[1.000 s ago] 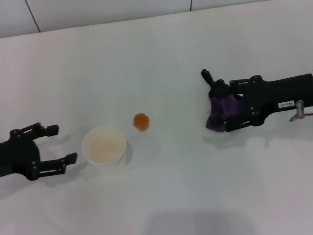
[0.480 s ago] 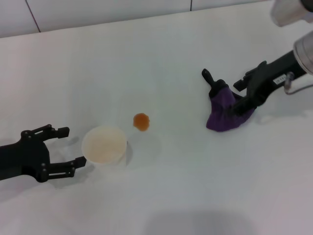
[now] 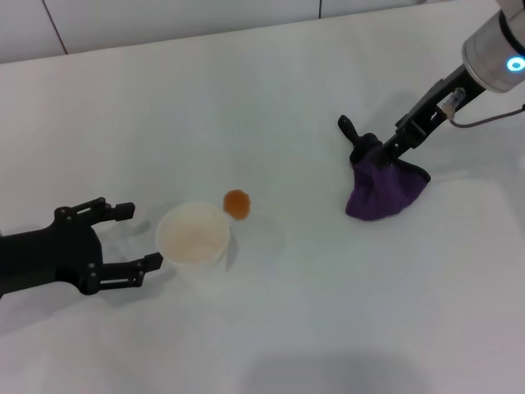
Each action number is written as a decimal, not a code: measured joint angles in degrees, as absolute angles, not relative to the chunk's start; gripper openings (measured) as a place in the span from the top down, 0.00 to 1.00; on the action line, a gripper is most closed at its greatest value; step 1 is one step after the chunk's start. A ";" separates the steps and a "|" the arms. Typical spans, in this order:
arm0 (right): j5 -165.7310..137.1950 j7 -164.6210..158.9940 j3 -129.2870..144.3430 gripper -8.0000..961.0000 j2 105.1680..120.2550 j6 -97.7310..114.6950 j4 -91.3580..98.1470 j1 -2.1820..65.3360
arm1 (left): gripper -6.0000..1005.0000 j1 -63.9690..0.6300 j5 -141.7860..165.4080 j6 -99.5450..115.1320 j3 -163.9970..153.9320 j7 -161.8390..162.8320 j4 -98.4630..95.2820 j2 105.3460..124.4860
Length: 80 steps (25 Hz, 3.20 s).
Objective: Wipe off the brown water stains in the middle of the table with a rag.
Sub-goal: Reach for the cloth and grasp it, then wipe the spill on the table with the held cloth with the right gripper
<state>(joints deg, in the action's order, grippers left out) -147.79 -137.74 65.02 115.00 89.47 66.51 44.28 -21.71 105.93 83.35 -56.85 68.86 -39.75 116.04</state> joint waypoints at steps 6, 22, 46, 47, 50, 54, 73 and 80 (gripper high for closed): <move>-151.33 -145.05 67.04 0.19 115.14 87.41 62.00 46.62 | 0.11 -23.14 107.07 83.17 -56.87 68.42 -39.61 116.17; -151.32 -148.58 67.43 0.25 115.28 82.11 51.20 51.64 | 0.11 -24.56 110.85 82.87 -56.77 68.35 -39.70 118.21; -149.54 -146.18 75.60 0.78 115.46 78.69 48.35 53.00 | 0.11 -24.61 111.23 82.88 -56.76 67.32 -39.73 118.76; -148.69 -145.87 76.36 0.80 115.47 78.70 48.57 53.14 | 0.11 -24.61 111.22 82.88 -56.77 67.32 -39.73 118.77; -146.23 -145.12 79.27 0.86 115.52 78.69 49.43 53.83 | 0.11 -24.61 111.22 82.88 -56.78 67.32 -39.73 118.84; -143.29 -144.94 84.05 0.90 115.70 78.48 49.58 55.70 | 0.11 -24.62 111.21 82.88 -56.85 67.32 -39.73 118.84; -129.68 -143.19 102.03 0.90 116.20 70.33 45.77 64.61 | 0.11 -24.78 110.72 82.83 -56.95 66.21 -37.85 119.18; -122.77 -139.08 105.15 0.90 116.19 65.40 41.94 65.88 | 0.11 -25.38 110.58 82.26 -56.96 65.51 -36.30 119.23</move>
